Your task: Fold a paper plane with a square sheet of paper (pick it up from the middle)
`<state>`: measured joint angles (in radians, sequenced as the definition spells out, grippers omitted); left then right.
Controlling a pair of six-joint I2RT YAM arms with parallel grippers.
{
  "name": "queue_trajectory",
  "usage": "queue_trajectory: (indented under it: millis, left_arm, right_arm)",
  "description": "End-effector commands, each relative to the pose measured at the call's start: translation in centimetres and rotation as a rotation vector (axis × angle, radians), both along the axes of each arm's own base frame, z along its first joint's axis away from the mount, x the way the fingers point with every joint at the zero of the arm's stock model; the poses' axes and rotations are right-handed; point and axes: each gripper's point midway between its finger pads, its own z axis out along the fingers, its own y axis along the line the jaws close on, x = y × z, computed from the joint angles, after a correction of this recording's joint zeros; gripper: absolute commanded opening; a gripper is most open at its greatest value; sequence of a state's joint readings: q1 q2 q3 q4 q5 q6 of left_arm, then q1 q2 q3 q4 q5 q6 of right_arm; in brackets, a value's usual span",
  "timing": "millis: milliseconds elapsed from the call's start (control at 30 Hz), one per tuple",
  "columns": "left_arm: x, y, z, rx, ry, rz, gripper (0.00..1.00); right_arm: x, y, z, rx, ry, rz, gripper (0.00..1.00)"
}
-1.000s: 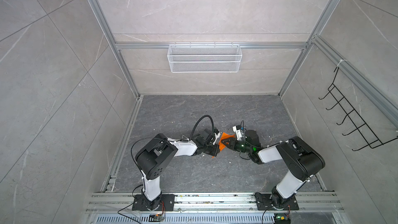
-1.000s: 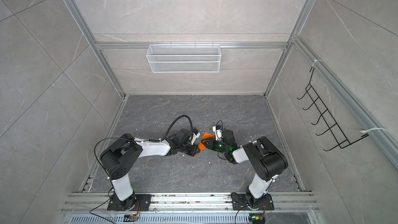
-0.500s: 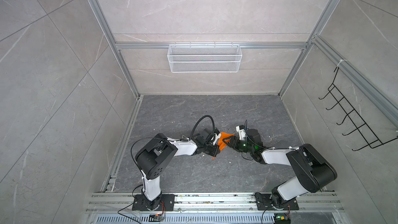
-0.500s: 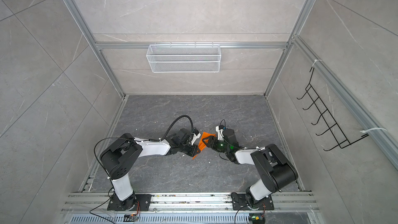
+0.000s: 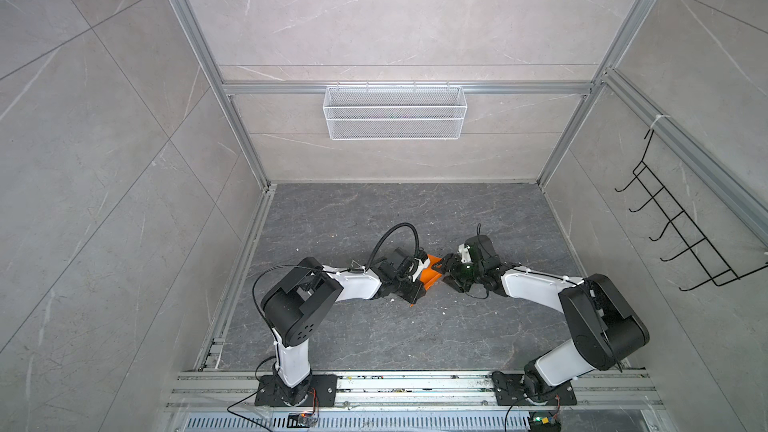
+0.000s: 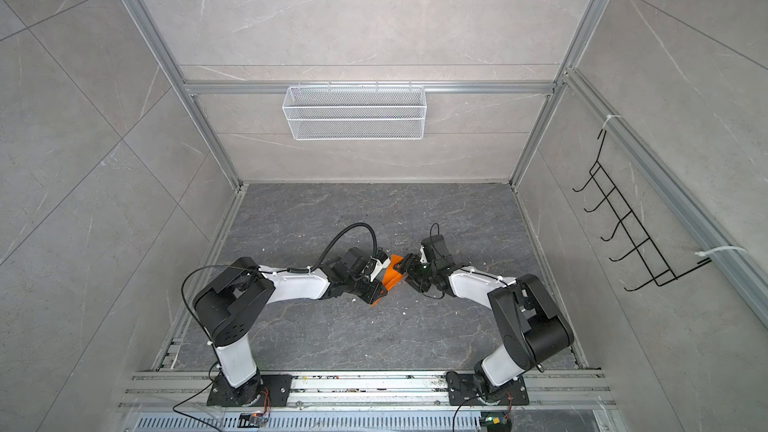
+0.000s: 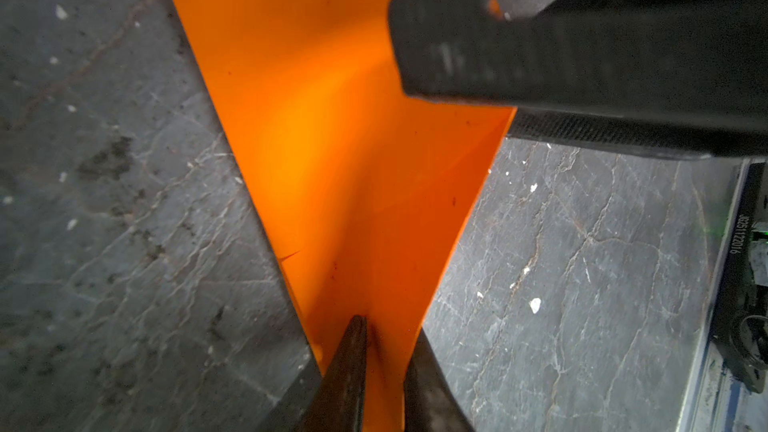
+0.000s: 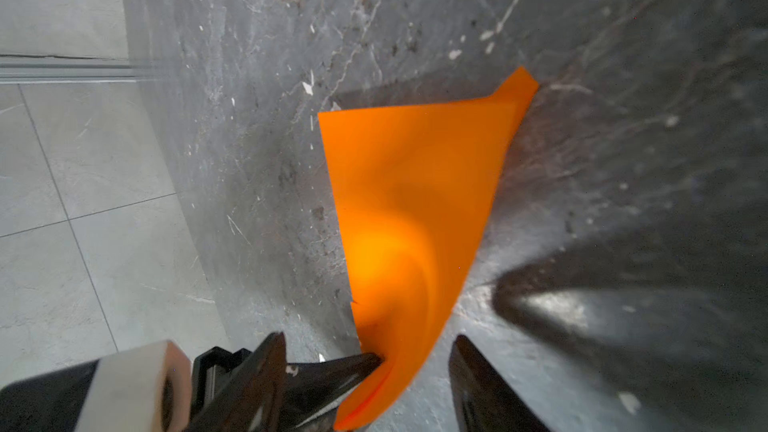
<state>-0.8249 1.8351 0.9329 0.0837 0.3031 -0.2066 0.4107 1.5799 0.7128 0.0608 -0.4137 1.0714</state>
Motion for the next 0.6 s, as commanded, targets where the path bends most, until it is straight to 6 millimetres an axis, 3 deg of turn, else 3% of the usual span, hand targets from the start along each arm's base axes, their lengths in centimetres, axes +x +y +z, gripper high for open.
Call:
queue_trajectory:
  millis: [0, 133, 367, 567]
  left_arm:
    - [0.9, -0.3, 0.6, 0.003, -0.11, -0.045, 0.2]
    - [0.9, -0.3, 0.2, 0.037, -0.172, -0.078, 0.2]
    - [1.1, -0.1, -0.2, 0.105, -0.268, -0.121, 0.2]
    - [1.1, -0.1, -0.1, 0.106, -0.302, -0.128, 0.21]
  right_arm:
    - [-0.6, -0.5, -1.0, -0.023, 0.108, -0.048, 0.58]
    - [-0.4, -0.3, -1.1, -0.013, 0.14, -0.06, 0.51]
    - [-1.1, -0.1, -1.8, 0.004, 0.214, -0.083, 0.48]
    - [-1.2, -0.2, -2.1, 0.009, 0.233, -0.105, 0.32]
